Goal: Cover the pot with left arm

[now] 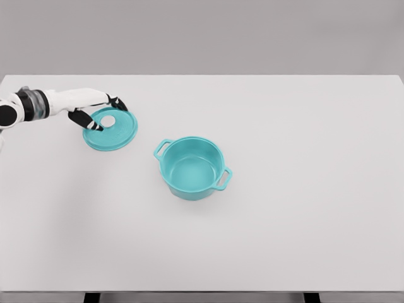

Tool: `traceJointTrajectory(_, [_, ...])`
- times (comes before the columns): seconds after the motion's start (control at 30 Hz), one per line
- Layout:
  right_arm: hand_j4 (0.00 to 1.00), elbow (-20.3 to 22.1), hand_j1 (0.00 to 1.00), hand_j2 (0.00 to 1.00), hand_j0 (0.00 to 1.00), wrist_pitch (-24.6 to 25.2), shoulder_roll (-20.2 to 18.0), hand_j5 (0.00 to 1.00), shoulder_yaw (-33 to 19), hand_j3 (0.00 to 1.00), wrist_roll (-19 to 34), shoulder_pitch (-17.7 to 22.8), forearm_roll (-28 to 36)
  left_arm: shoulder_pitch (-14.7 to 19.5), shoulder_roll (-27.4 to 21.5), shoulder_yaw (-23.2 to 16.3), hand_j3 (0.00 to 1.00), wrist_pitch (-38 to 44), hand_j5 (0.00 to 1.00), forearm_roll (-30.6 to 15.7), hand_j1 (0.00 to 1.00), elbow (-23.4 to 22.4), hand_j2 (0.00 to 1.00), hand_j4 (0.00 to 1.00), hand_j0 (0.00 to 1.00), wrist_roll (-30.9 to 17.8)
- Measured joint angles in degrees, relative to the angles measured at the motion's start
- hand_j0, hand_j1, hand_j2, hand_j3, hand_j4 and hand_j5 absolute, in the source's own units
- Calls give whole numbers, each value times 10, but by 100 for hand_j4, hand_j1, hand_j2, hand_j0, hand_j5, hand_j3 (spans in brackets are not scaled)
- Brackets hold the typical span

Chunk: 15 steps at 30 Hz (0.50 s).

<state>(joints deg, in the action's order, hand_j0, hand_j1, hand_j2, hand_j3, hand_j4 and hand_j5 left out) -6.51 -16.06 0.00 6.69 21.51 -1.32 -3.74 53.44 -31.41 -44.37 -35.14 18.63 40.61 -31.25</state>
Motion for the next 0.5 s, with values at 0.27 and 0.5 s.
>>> traceJointTrajectory(0.27, [100,0,100,100,100,0,0,100,0,100,0,1,0,-5,-3,-2,74,0,74,0,74,-1,74,74,74,2])
traceJointTrajectory(0.5, [100,0,100,100,100,0,0,100,0,100,0,1,0,-7,-2,-4,69,0,69,1,69,-10,69,69,69,2])
